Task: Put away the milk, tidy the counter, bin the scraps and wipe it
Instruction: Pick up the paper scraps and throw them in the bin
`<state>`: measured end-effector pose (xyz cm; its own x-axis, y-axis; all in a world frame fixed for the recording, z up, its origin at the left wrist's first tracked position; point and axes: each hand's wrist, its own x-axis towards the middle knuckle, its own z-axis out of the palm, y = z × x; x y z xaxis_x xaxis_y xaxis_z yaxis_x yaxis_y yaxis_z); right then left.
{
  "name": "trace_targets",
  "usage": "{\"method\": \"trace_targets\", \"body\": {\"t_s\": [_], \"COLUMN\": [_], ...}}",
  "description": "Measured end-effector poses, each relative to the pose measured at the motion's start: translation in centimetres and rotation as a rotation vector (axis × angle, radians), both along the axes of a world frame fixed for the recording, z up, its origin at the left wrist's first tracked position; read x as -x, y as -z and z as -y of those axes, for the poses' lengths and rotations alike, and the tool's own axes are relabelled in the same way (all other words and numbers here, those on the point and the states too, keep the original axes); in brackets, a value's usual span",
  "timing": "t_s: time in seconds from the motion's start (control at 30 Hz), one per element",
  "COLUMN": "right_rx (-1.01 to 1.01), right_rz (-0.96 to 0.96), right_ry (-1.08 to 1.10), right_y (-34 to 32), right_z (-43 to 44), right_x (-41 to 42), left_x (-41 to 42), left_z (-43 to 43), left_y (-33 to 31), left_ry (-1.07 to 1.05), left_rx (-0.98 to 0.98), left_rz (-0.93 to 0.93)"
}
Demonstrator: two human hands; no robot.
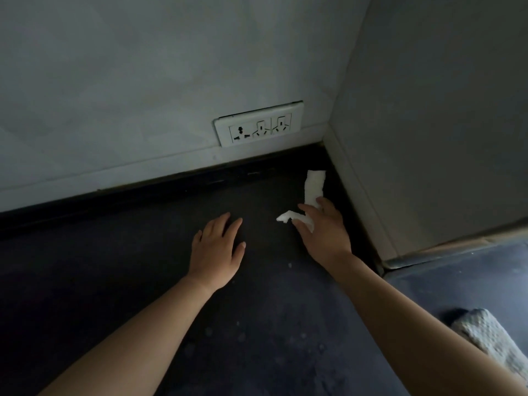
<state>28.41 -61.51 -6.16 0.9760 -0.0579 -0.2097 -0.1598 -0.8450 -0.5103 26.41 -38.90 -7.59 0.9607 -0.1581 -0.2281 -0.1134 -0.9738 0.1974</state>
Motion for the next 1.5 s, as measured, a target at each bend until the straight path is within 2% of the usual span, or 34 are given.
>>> {"method": "trace_targets", "body": {"t_s": [0.13,0.37,0.6,0.7,0.83,0.93,1.07,1.3,1.5], "right_rx": [0.019,0.168,0.245,0.096,-0.140,-0.186,-0.174,-0.129,-0.194], "right_rz": [0.050,0.203,0.115,0.108,0.200,0.294,0.299,0.287,0.275], "right_ry": [-0.008,-0.100,-0.233,-0.198,-0.044,0.025,0.120,0.369,0.646], "right_y": [0.9,2.1,2.7,2.2,0.0,-2.2,-4.6,-6.4,-6.9], "right_z": [-0.9,-1.7,-1.1,-0.9,-0.3,-0.1,-0.8,-5.9,-12.1], "right_x": [-0.5,-1.1,-0.5,0.6,3.4,7.0,13.3,29.0,43.3], "left_x": [0.1,-0.1,-0.1,0.0,1.1,3.0,7.5,19.6,29.9], "left_z": [-0.2,0.0,0.1,0.2,0.7,1.1,1.2,-2.6,-6.3], "left_y": [0.0,0.2,-0.2,-0.9,-2.8,-4.3,-6.3,-7.6,-8.5], "left_ry": [0.016,-0.012,-0.021,-0.026,0.019,0.067,0.098,0.182,0.313], "left_rx": [0.000,0.027,0.056,0.091,0.132,0.209,0.386,0.602,0.794], "left_rz": [0.010,0.037,0.038,0.052,0.096,0.132,0.111,-0.048,-0.214]}}
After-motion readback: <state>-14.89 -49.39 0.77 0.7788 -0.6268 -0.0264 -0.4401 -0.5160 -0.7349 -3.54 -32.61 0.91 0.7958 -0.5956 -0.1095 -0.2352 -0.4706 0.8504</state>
